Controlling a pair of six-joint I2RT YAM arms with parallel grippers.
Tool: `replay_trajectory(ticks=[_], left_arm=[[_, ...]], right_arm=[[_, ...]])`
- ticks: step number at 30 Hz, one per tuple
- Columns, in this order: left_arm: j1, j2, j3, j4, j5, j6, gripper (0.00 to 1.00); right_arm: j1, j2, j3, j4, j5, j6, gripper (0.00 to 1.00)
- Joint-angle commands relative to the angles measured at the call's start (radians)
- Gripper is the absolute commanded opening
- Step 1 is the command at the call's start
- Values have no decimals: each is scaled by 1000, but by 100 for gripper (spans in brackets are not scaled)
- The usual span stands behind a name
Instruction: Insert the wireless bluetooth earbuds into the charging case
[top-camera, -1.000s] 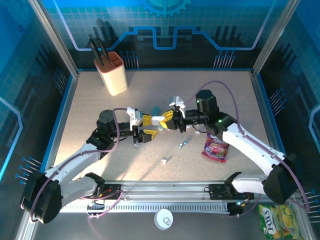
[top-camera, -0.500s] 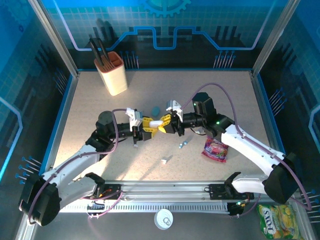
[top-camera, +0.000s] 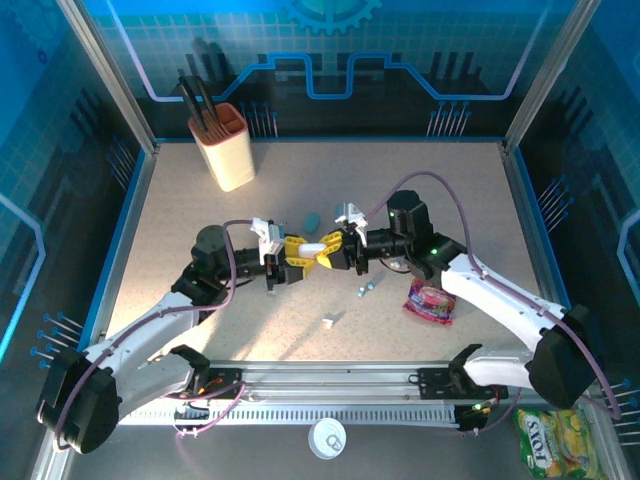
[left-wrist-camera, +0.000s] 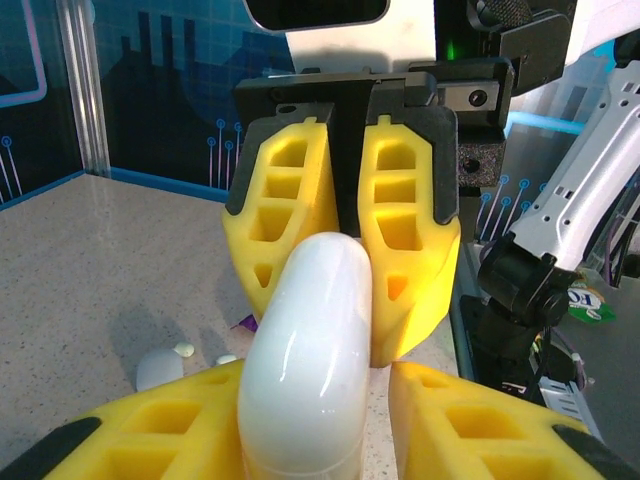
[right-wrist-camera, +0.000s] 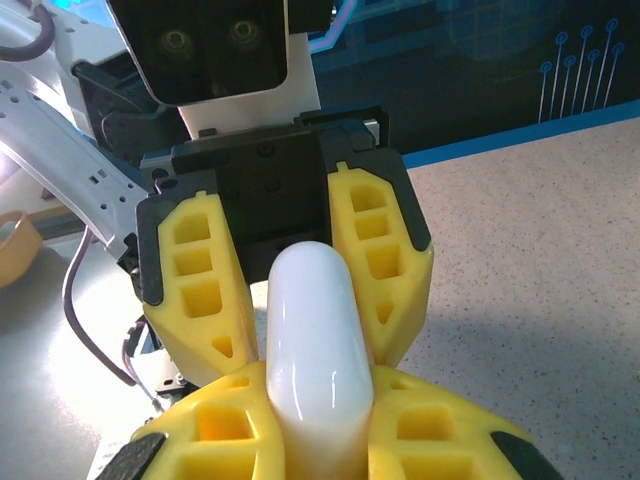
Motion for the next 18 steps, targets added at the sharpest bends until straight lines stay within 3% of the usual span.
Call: replay_trajectory(ticks=[1,4,7,10,14,18], left_arm=[[-11,-6,-10,50,12,-14,42],[-12,-11,-15,51,8,-17,43],[-11,-17,-17,47,9,-24,39],[-12,-27,-17,46,14,-29,32],[-13,-35,-14,35,19,-25,15],[-13,-35,-16,31,15,-12,7]], right_arm=[[-11,-33,-8,39,-16,8,1],[-11,-38,-21,68,-23,23,1],[-15,-30,-16,60,-34,19,1],[-15,-20,-4,39,-37,8,1],[-16,-21,-3,47,-33,11,2],[-15,-33,-3,49,2,23,13]])
